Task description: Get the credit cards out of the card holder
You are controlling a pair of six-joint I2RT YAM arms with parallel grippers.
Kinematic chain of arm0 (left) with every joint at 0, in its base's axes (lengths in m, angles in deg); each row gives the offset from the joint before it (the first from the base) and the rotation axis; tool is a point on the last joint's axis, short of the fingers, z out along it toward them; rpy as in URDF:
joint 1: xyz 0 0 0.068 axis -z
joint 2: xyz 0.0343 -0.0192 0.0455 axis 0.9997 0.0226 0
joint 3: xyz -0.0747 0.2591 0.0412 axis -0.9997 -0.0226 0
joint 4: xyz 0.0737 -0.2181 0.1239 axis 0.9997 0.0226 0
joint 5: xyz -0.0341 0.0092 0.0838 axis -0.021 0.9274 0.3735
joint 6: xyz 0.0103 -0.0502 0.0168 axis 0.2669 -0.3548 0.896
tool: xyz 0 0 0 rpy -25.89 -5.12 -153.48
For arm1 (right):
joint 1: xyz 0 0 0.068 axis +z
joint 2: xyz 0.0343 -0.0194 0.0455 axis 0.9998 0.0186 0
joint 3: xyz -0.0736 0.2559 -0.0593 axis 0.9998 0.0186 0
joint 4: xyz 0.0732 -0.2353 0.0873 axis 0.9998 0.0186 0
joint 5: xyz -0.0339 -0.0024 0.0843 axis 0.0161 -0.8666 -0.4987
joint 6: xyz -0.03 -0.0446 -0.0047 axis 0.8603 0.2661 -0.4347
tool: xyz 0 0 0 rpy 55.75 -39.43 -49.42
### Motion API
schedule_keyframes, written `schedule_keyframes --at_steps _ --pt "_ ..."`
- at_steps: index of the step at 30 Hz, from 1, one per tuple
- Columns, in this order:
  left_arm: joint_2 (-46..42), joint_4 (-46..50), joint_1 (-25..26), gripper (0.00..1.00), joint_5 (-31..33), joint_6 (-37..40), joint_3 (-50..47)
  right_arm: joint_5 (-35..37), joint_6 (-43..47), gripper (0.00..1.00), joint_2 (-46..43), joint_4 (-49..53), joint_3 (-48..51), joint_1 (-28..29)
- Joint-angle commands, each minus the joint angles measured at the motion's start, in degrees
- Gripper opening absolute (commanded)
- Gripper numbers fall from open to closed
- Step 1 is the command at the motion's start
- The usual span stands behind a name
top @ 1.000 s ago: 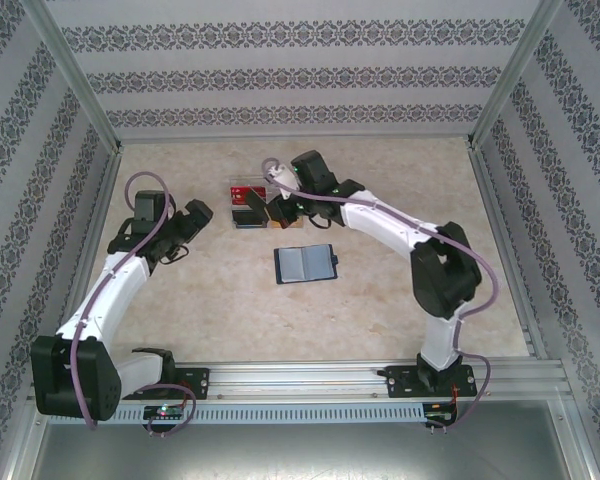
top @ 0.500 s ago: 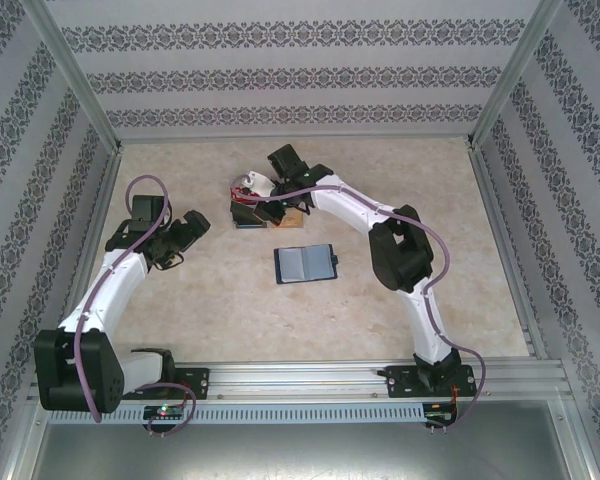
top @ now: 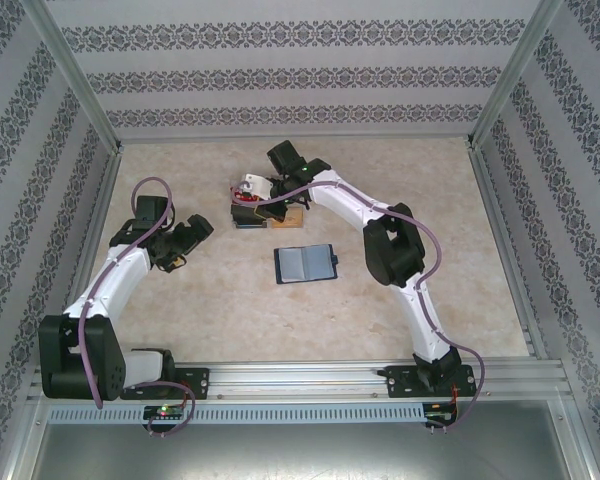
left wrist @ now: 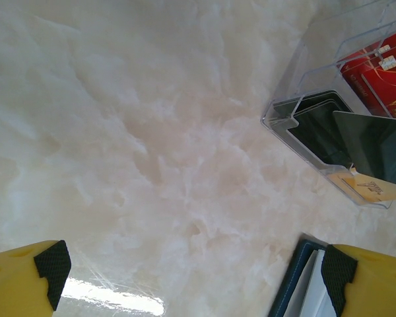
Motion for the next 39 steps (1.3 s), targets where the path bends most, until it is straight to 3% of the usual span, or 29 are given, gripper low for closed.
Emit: schedule_keyframes --at_steps 1,14,22,27,34,37,39 --pt "0.63 1.06 -0.57 0.99 -0.58 1.83 0.29 0.03 3.87 0.0 1.37 1.22 -2.14 -0.35" --pt "1.48 -0.09 -0.57 0.99 -2.18 2.31 -0.22 3.04 5.43 0.0 3.68 1.07 -3.19 -0.35" --pt "1.3 -0.96 -0.57 0.99 -3.33 2.77 -0.44 6.59 4.01 0.16 3.27 -0.56 -3.14 0.21" --pt "1.42 -0.88 -0.62 0.99 -3.9 2.9 -0.18 6.11 0.52 0.25 1.16 -1.14 -3.23 0.04" --pt "1.52 -1.13 -0.57 0.99 -5.42 3.23 -0.05 5.89 -7.5 0.27 -5.35 -2.97 0.76 -0.29" --pt "1.51 -1.55 -0.48 1.0 -6.98 3.61 -0.31 6.95 -14.59 0.35 -10.86 -5.93 6.58 -0.37" --pt "1.55 -1.99 -0.31 1.0 -8.06 3.7 -0.5 11.71 -21.43 0.44 -15.5 -9.42 12.19 -0.33"
